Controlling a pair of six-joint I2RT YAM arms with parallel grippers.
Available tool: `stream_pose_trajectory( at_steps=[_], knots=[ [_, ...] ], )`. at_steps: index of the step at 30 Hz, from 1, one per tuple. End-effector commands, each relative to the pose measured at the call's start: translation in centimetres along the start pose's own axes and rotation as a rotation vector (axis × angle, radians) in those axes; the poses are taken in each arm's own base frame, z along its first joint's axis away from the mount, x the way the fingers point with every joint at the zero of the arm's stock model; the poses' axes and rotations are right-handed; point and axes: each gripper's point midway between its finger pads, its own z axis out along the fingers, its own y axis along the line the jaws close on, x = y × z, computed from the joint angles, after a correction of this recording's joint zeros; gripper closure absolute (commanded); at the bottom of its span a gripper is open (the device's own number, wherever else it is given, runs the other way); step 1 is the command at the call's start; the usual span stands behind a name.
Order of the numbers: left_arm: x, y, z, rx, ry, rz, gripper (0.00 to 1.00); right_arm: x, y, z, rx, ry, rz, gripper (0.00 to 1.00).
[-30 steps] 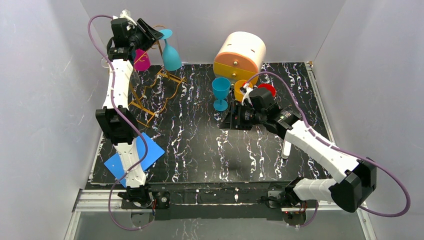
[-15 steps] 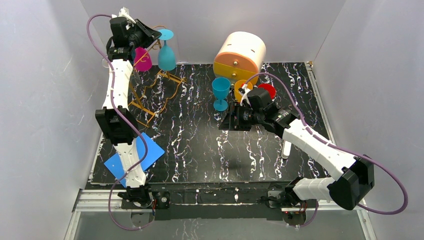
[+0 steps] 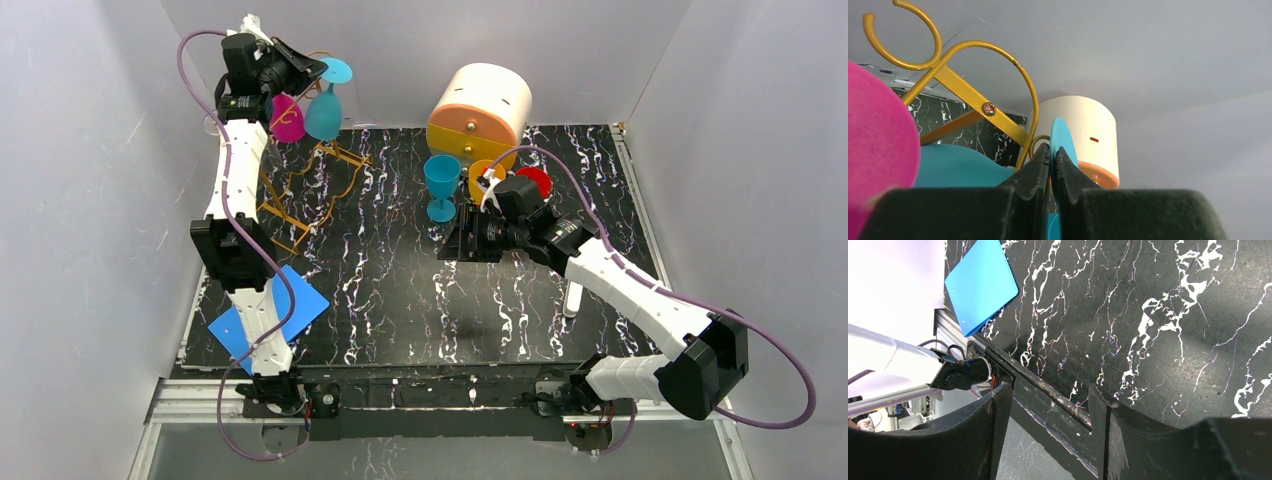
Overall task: Take the wine glass off the wine glass rack
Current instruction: Pick up the wine glass from the wine rack.
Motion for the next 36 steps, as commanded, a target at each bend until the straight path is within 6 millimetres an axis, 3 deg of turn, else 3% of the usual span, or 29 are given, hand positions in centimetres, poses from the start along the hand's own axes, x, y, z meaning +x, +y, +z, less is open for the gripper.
stream_pose_trajectory(
  at_steps=[1,17,26,36],
  knots=[
    [-0.5,-1.5,-1.5,0.035,-0.006,0.031,1.0,-1.1,1.4,-0.8,-0.029,-0.029,-0.007,0.35],
    [-3.4,-5.6,-3.1,0.277,-0.124,-0.064,1.0,-1.4,1.5,-1.2,-0.032,-0.053,-0.015,0.34],
    [-3.4,-7.1,-3.5,0.343,-0.103,-0.058,1.0,-1.2,1.5,-1.0,-0.032,-0.039,-0.01,0.34],
    [-2.6,-6.0,-3.1,0.315,-0.071,-0.057,1.0,-1.2,1.7,-1.2,-0.038,-0.045,-0.009,0.34]
  ],
)
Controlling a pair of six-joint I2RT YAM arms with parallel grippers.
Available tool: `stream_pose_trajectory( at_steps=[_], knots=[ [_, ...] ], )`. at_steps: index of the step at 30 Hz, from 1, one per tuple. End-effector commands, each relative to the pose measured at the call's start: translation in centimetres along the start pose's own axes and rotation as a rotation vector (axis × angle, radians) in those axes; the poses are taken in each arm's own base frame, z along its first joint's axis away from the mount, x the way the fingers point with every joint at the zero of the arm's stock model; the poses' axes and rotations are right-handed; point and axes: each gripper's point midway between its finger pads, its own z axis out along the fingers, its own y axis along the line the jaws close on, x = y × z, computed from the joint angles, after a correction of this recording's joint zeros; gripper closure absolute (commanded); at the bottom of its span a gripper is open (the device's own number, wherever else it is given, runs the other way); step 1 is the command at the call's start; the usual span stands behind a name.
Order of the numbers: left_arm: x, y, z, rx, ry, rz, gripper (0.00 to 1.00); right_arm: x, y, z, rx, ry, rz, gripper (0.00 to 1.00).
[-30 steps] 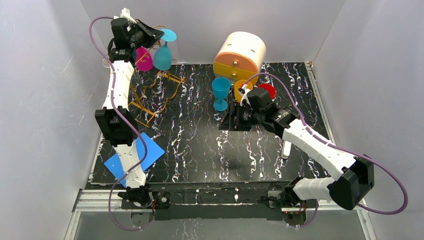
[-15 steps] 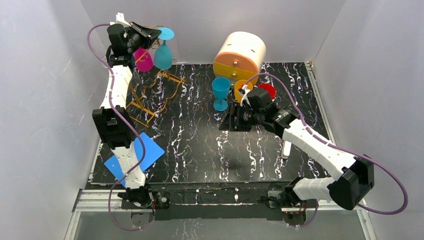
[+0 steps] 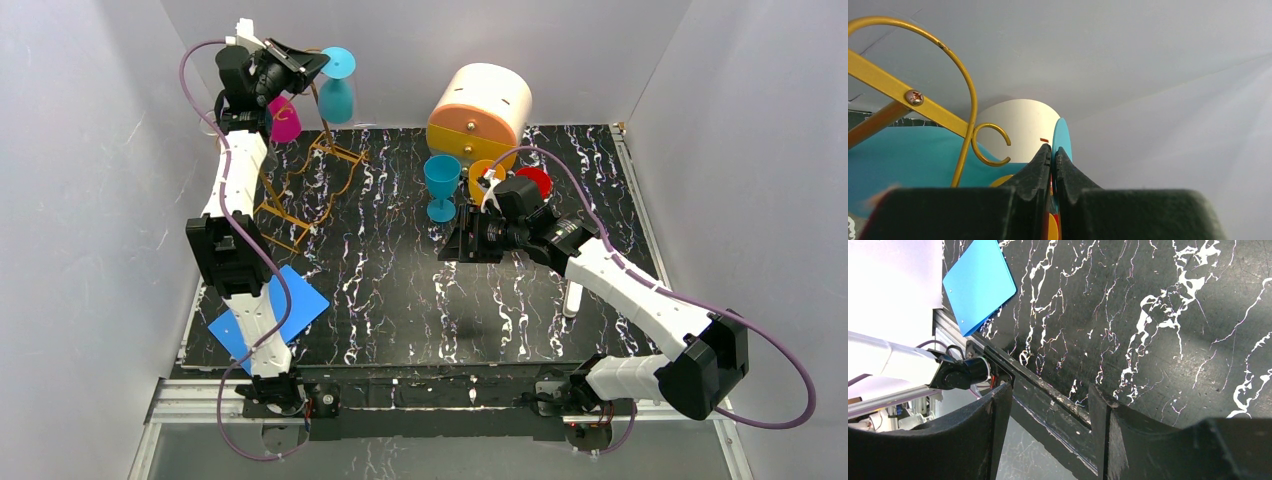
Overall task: Take the wine glass off the wine glass rack
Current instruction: Pick up the wine glass from the wine rack.
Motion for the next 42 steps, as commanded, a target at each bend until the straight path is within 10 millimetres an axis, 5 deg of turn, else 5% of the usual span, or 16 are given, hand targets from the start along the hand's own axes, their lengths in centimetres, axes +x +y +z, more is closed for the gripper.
stream_pose_trajectory(
  at_steps=[1,7,13,23,35,39,42],
  knots=[
    [-1.5,-4.0,-1.5,0.07,-0.033,0.088,1.0,-1.4,1.9,-1.2,-0.047,-0.05,-0.016,0.34],
    [-1.3,-4.3,-1.6,0.067,-0.01,0.089,1.0,-1.4,1.9,-1.2,-0.048,-0.051,-0.012,0.34],
    [-1.0,-7.8,-1.6,0.249,0.043,-0.019,1.0,-1.9,2.4,-1.8,-0.051,-0.067,-0.015,0.34],
    [0.4,-7.8,-2.5,0.262,0.082,-0.008,1.0,-2.6,2.9,-2.8,-0.062,-0.114,-0.016,0.34],
    [6.6,-10.8,-5.6,0.368,0.239,0.157,1.0,-3.6,4.5,-4.2,-0.167,-0.228,-0.049,0.32],
    [13.1,-14.6,-8.3,0.484,0.344,0.286,1.0,-4.3,4.6,-4.8,-0.178,-0.292,-0.05,0.32],
    [15.7,-13.6,-10.5,0.419,0.306,0.365,1.0,-4.9,4.8,-5.3,-0.198,-0.342,-0.051,0.31]
  ],
)
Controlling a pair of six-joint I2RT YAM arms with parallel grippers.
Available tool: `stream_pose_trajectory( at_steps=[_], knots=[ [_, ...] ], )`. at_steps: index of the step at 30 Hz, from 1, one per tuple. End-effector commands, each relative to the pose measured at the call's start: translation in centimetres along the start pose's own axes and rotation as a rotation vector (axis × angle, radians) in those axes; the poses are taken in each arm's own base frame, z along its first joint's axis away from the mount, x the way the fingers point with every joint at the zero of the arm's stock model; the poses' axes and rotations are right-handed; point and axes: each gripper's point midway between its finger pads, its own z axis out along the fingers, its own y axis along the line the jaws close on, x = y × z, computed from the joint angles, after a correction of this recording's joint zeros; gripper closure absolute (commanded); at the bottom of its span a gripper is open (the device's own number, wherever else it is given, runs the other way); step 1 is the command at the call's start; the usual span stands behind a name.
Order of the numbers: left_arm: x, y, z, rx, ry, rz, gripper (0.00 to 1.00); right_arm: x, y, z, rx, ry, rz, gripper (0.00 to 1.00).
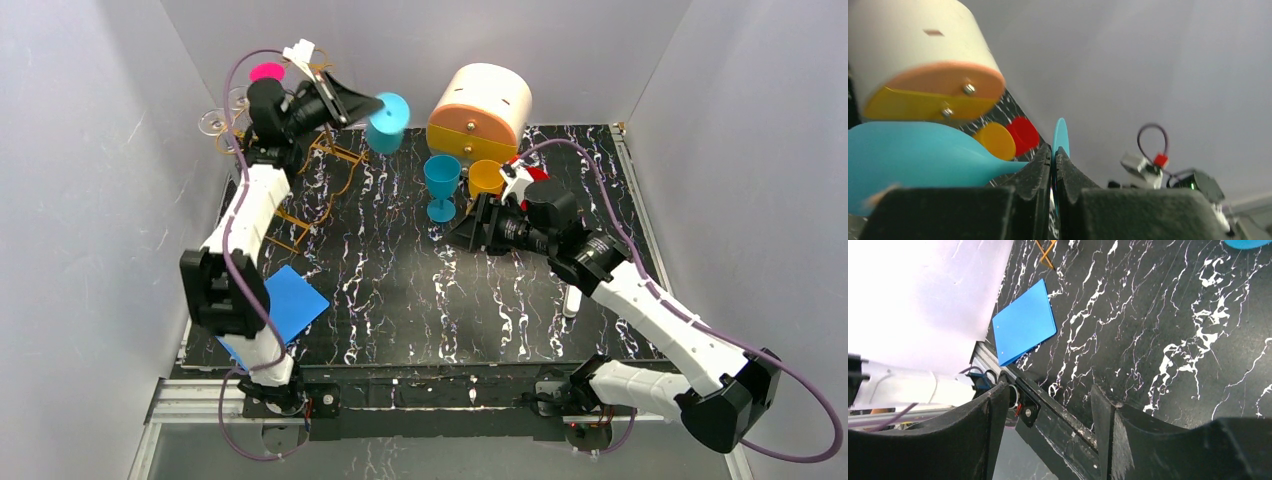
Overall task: Take the wine glass off the wine glass rack
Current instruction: Pick up the wine glass from the wine rack, then place the wine glass at the center of the board.
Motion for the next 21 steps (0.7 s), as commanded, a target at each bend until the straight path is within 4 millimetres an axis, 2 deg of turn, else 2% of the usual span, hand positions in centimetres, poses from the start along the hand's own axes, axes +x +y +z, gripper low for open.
stream_pose_trajectory(
  at_steps=[1,5,9,14,19,21],
  knots=[
    [4.0,-6.9,-2.7,0.047,-0.013,0.269,1.0,-2.2,1.3,-0.5,-0.061,-0.13,-0.015,0.31],
    [7.4,-7.7,-5.2,0.001,-0.031,0.299,1.0,-2.5,1.8,-0.9,-0.102,-0.178,-0.019,0.29],
    [11.2,-7.1,-6.9,-0.035,0.032,0.266,1.0,-2.7,2.2,-1.4,-0.136,-0.208,-0.016,0.28],
    [13.6,-7.7,-8.7,-0.046,0.064,0.257,1.0,-2.1,2.3,-1.6,-0.183,-0.226,-0.003,0.25],
    [16.5,-7.9,-9.4,-0.022,0.149,0.196,1.0,-2.2,2.5,-1.1,-0.184,-0.209,0.035,0.23],
    [17.4,-8.0,-9.6,-0.017,0.163,0.178,1.0,-1.7,2.8,-0.8,-0.203,-0.173,0.03,0.23]
  ],
)
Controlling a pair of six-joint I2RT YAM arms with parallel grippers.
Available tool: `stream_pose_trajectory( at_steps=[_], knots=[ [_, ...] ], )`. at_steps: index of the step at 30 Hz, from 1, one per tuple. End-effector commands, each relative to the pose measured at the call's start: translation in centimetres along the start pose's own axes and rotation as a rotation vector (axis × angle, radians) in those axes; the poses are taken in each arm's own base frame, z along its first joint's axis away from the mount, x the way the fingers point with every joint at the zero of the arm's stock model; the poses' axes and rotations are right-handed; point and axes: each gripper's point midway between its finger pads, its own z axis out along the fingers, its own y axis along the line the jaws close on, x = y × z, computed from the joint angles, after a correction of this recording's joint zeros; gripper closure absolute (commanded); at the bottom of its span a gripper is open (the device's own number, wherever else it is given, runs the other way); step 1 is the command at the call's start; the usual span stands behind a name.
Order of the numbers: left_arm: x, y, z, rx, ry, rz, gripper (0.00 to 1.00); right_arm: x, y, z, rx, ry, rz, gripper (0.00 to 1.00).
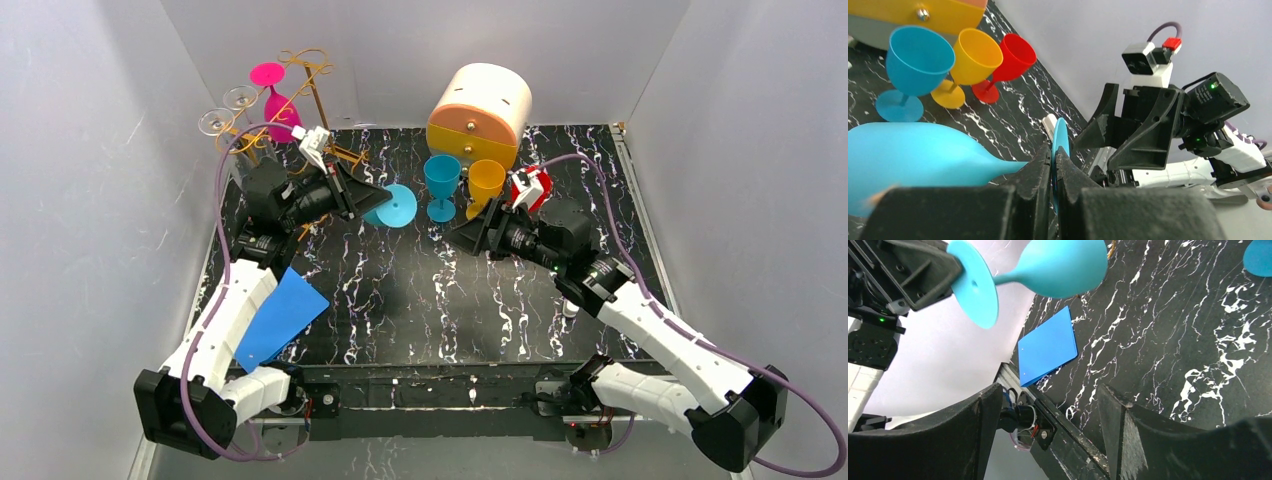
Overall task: Take the wine glass off the wine glass rack
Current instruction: Place the wine glass at the center of the board.
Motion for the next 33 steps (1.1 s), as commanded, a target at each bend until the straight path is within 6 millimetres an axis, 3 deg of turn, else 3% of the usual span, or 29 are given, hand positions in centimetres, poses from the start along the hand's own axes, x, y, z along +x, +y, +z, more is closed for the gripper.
stream_pose_trajectory(
  at_steps=[1,8,12,19,33],
  knots=[
    [1.9,-1.8,-0.9,0.05,0.043,-0.006,1.0,-0.7,2.4,0.4,-0.101,-0.001,0.0,0.22],
    [4.9,-3.0,-1.5,0.109,0.123,-0.062,1.0,-0.6,5.3,0.2,-0.275,0.006,0.02,0.3],
    [6.4,-3.9,-1.3,0.147,0.177,-0.088,1.0,0.5,6.2,0.8,-0.337,0.095,0.018,0.34],
    [7.7,-5.1,-0.5,0.181,0.219,-0.081,1.0,1.5,6.9,1.4,-0.412,0.163,0.05,0.52],
    [7.9,-4.8,-0.2,0.152,0.202,-0.069,1.0,1.7,7.1,1.1,-0.436,0.17,0.059,0.87]
  ],
)
